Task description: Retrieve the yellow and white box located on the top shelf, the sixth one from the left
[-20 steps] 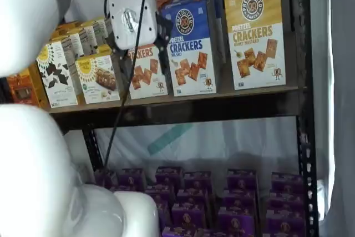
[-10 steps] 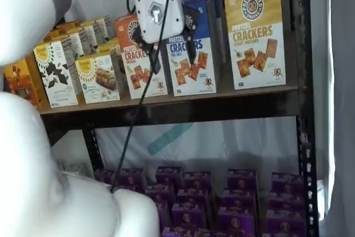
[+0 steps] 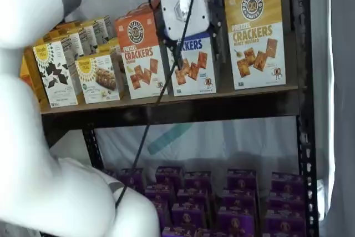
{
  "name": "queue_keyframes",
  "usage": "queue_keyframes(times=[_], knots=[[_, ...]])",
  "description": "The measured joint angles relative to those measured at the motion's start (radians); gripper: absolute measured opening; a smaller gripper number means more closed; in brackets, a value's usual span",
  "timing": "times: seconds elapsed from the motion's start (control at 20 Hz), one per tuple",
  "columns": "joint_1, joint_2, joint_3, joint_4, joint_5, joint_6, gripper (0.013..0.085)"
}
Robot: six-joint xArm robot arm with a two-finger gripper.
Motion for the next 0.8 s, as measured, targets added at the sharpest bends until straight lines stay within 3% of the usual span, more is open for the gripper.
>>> queue_keyframes(times=[0.45, 0.8], knots=[[-0.105, 0.097, -0.066, 0.041, -0.082, -0.096, 0.0850], [-0.148, 0.159, -0.123, 0.064, -0.110, -0.135, 0.0850]])
